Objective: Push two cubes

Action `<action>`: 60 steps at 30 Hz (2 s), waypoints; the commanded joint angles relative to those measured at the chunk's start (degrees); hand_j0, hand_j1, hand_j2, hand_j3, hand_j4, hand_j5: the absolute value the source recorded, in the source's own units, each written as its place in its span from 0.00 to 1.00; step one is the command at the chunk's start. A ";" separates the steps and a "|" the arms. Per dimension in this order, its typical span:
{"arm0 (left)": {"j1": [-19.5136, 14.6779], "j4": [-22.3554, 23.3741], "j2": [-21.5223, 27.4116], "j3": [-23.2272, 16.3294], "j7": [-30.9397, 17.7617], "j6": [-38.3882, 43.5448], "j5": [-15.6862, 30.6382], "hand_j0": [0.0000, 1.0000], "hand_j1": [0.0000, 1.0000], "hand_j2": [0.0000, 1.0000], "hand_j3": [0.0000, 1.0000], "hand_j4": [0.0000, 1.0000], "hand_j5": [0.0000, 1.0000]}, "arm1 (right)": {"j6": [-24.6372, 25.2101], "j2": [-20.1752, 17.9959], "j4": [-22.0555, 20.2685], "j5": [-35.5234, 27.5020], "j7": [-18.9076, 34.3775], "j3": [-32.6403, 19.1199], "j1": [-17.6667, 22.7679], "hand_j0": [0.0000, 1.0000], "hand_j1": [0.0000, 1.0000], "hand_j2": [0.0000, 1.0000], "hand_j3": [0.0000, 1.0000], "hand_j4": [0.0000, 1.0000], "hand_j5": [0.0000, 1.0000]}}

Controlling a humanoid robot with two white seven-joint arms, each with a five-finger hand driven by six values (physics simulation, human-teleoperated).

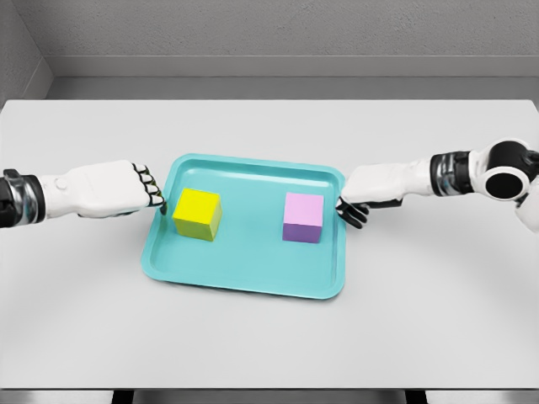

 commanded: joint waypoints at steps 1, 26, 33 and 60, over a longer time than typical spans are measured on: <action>0.00 1.09 -0.35 0.16 0.02 0.13 0.15 0.66 0.66 0.66 0.66 0.66 0.66 | 0.13 0.47 0.41 -0.02 -0.01 0.13 0.00 0.12 0.12 0.12 0.12 0.12 0.12; -0.44 4.43 -4.30 -0.28 0.02 0.13 -1.17 0.66 0.66 0.66 0.66 0.66 0.66 | 0.13 2.05 -0.02 0.59 -0.01 3.38 -2.20 0.12 0.12 0.12 0.12 0.12 0.12; -0.88 3.73 -4.30 -1.42 0.02 0.13 -1.17 0.66 0.66 0.66 0.66 0.66 0.66 | 0.13 2.05 -0.02 0.68 -0.01 4.08 -2.46 0.12 0.12 0.12 0.12 0.12 0.12; -0.62 5.22 -4.39 -1.51 0.02 0.13 -0.91 0.64 0.64 0.64 0.64 0.64 0.64 | 0.13 6.53 0.50 1.56 -0.01 4.43 -3.69 0.12 0.12 0.12 0.12 0.12 0.12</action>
